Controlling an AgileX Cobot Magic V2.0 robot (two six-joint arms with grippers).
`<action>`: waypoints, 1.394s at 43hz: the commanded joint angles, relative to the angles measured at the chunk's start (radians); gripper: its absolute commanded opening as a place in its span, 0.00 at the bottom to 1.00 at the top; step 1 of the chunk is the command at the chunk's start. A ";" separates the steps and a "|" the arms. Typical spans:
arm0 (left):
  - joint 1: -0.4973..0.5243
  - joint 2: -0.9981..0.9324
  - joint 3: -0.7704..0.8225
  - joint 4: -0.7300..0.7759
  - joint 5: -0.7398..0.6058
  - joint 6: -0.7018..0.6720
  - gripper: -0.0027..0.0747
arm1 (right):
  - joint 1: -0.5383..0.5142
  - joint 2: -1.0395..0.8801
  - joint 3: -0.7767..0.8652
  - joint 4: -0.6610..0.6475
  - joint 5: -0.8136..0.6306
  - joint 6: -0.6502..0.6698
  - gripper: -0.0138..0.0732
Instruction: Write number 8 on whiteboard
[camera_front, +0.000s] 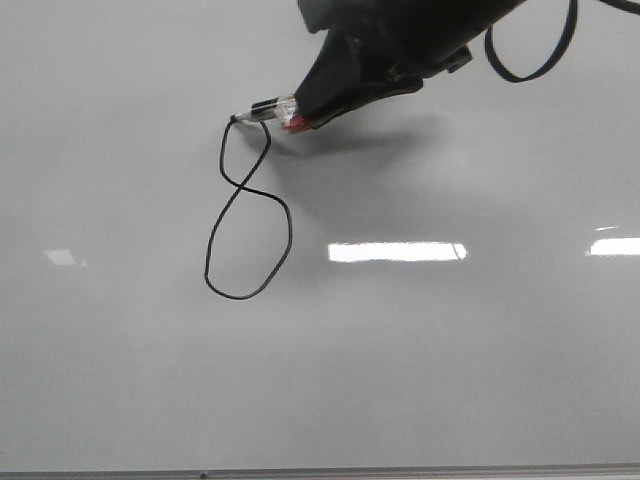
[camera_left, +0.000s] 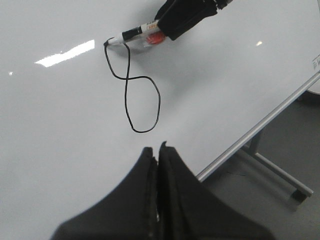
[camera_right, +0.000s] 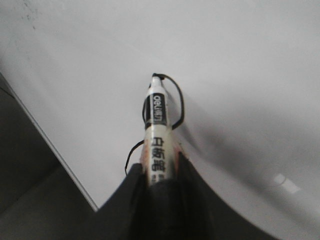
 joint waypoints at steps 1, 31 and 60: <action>0.001 0.003 -0.027 -0.033 -0.071 -0.013 0.01 | 0.018 -0.076 -0.034 -0.006 -0.008 -0.015 0.09; -0.200 0.482 -0.360 0.126 0.135 0.285 0.58 | 0.305 -0.239 -0.135 -0.520 0.363 -0.249 0.09; -0.240 0.505 -0.360 0.109 0.146 0.285 0.17 | 0.407 -0.239 -0.135 -0.466 0.339 -0.249 0.09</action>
